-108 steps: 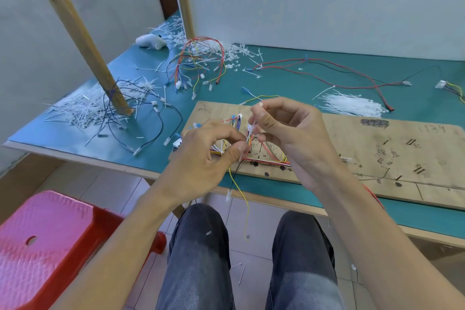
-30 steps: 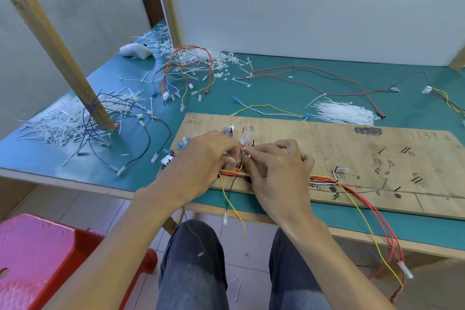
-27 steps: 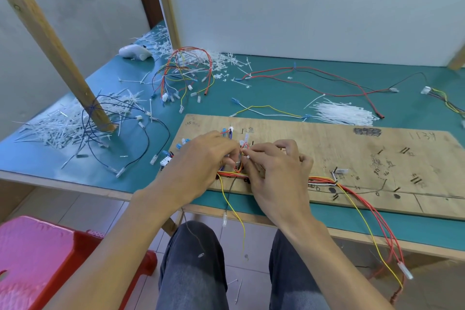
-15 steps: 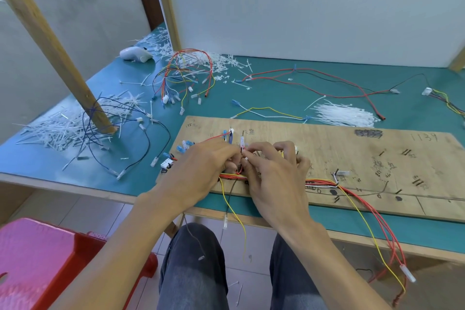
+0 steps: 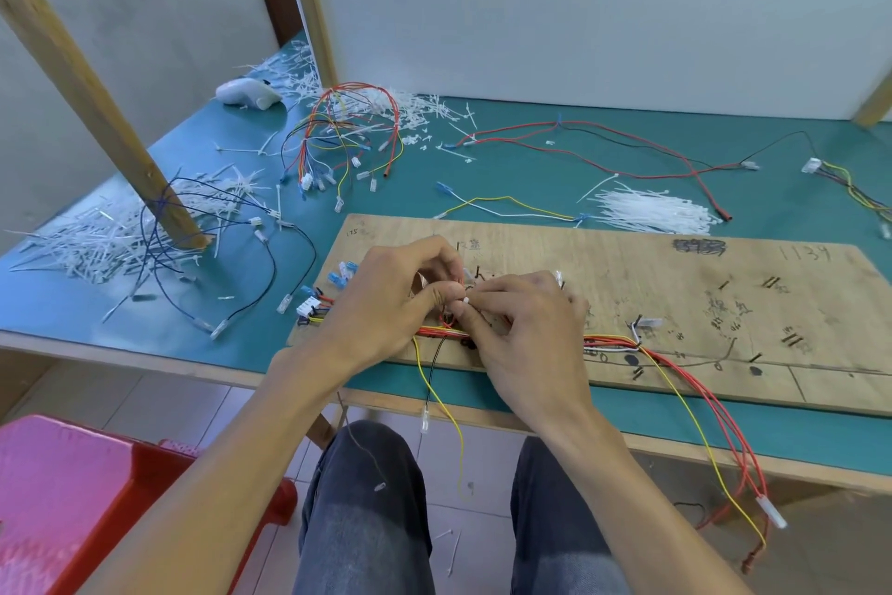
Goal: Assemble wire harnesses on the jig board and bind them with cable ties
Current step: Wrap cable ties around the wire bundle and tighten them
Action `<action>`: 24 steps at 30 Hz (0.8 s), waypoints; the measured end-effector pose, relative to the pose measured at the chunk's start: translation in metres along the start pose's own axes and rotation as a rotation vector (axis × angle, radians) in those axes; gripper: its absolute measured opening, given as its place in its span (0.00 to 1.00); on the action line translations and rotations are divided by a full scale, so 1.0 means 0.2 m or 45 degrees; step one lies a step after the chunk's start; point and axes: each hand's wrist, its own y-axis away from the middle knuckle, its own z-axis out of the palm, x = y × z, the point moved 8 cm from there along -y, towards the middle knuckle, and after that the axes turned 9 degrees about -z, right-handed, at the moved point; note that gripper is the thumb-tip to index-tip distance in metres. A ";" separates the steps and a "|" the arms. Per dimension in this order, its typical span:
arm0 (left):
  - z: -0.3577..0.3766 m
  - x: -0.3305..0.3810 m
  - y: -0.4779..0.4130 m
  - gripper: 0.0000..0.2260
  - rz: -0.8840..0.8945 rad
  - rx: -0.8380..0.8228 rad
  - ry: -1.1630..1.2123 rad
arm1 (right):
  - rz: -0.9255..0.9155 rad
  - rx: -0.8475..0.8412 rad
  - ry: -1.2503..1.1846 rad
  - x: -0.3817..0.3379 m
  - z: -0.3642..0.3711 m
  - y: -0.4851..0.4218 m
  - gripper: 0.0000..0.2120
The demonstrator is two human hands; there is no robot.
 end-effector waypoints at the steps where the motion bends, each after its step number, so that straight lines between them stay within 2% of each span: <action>1: 0.00 -0.01 0.00 0.07 -0.008 -0.009 -0.007 | 0.027 0.016 -0.076 0.01 0.00 0.00 0.09; 5: 0.00 -0.03 0.00 0.03 -0.020 -0.069 0.083 | 0.126 0.094 -0.391 0.06 -0.02 0.01 0.07; 7: 0.00 -0.04 0.01 0.02 -0.025 -0.068 0.104 | 0.141 0.102 -0.431 0.06 -0.02 0.01 0.07; 15: 0.00 -0.03 0.00 0.06 0.012 -0.094 0.051 | 0.164 0.114 -0.430 0.04 -0.03 0.01 0.09; 20: 0.01 0.01 -0.02 0.09 0.019 -0.111 -0.028 | 0.109 0.064 -0.339 0.03 -0.02 0.01 0.06; 24: 0.01 0.04 -0.03 0.10 0.047 -0.143 -0.038 | 0.098 0.015 -0.262 0.04 -0.02 0.02 0.13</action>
